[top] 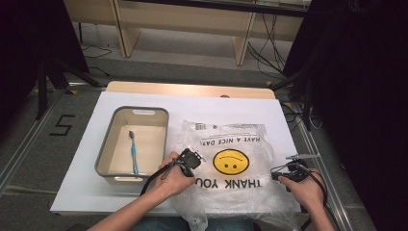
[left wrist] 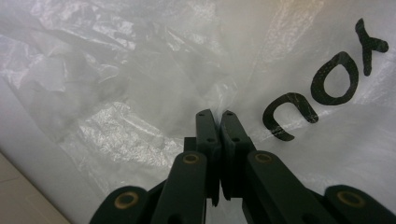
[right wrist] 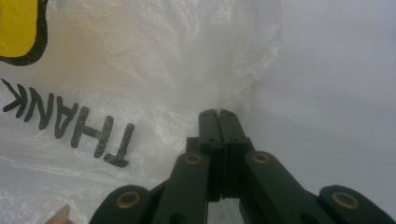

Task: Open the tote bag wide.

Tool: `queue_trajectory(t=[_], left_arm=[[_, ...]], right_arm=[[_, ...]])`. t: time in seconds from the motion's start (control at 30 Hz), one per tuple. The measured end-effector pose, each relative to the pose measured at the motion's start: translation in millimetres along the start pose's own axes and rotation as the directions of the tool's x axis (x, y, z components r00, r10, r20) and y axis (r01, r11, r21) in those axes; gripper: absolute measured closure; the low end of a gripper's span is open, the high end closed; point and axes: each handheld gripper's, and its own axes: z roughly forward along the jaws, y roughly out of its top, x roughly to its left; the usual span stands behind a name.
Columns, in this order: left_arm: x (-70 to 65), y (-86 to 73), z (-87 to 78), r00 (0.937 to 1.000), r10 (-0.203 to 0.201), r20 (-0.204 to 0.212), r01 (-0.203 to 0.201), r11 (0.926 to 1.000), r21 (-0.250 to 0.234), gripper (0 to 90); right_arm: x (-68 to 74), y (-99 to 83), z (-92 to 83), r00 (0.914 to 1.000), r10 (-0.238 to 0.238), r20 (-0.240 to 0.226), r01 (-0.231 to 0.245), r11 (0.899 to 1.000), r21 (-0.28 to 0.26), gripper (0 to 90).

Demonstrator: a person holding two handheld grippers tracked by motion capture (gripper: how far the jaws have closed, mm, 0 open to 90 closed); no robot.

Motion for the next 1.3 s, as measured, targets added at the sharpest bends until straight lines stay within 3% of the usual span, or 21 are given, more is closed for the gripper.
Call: queue_trajectory(t=[0.17, 0.4, 0.57, 0.77, 1.3], left_arm=[[6.1, 3.1, -2.0, 0.9999, -0.009, -0.012, 0.009, 0.9999, -0.010, 89.2], [15.8, 16.4, -7.6, 0.9980, -0.028, -0.057, 0.024, 0.9972, -0.071, 89.4], [24.6, 28.6, -8.9, 0.9955, -0.061, -0.073, 0.052, 0.9910, -0.123, 89.3], [31.0, 35.6, -5.3, 0.9942, -0.075, -0.077, 0.064, 0.9887, -0.136, 89.3], [45.2, 61.3, -4.1, 0.9885, -0.096, -0.117, 0.070, 0.9746, -0.213, 89.0]], right_arm=[[2.4, -0.4, -2.9, 0.9997, 0.023, -0.005, -0.023, 0.999, -0.024, 90.0], [3.9, 0.9, -5.7, 0.9980, 0.063, -0.005, -0.063, 0.996, -0.060, 90.0], [3.8, 2.5, -7.1, 0.9962, 0.087, 0.000, -0.087, 0.990, -0.109, 90.0], [2.2, 5.5, -9.0, 0.9929, 0.118, 0.011, -0.115, 0.979, -0.169, 90.0], [-1.3, 15.5, -5.8, 0.9867, 0.159, 0.035, -0.147, 0.962, -0.231, 90.0]])
